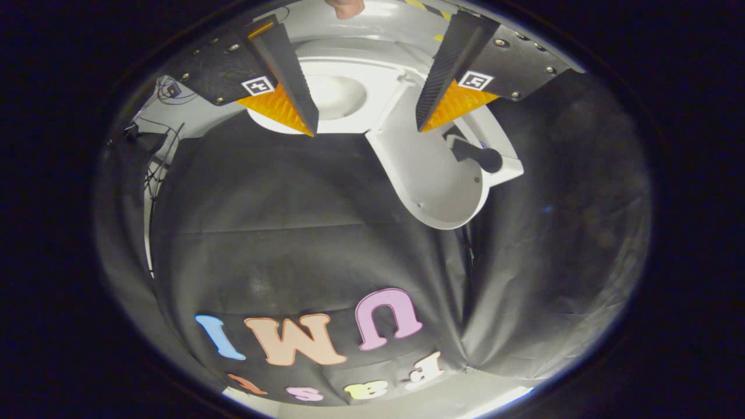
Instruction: Open the toilet lid.
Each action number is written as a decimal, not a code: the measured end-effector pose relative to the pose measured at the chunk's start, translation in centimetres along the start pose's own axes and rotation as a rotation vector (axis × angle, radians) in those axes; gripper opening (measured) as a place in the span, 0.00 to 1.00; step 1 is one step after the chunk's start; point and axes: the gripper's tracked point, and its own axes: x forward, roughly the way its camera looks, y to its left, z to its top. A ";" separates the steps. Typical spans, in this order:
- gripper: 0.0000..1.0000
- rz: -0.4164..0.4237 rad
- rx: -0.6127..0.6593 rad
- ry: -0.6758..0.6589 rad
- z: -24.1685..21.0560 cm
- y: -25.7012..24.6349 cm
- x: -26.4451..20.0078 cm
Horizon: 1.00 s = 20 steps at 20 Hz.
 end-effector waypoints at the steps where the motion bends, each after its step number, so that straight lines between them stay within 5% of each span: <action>1: 0.99 -0.009 -0.006 -0.002 0.0 -0.8 -0.2; 12: 0.99 -0.129 -0.125 -0.117 3.5 -7.3 -2.5; 20: 0.98 -0.173 0.008 -0.135 4.3 -10.5 -3.3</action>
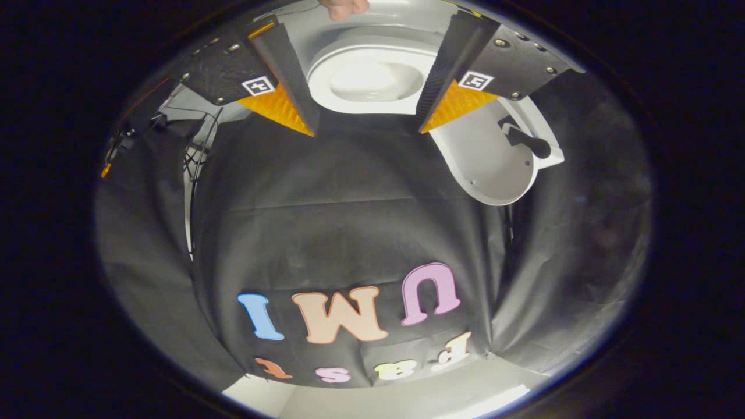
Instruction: Open the toilet lid.
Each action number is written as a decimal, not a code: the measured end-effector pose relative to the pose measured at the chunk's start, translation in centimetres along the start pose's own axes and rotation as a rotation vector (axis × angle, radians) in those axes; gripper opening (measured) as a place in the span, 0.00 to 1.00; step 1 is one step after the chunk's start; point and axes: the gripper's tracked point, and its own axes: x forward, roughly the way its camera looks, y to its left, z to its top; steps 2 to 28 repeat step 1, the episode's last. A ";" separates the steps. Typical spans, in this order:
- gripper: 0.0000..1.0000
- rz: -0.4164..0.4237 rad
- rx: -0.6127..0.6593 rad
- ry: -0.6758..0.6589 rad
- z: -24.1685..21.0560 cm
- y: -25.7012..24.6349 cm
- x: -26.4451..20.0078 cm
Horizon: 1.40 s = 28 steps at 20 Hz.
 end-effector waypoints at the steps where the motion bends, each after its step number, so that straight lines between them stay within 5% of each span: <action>1: 0.98 -0.011 0.008 -0.005 0.2 -0.4 0.0; 28: 0.98 -0.011 0.008 -0.005 0.2 -0.4 0.0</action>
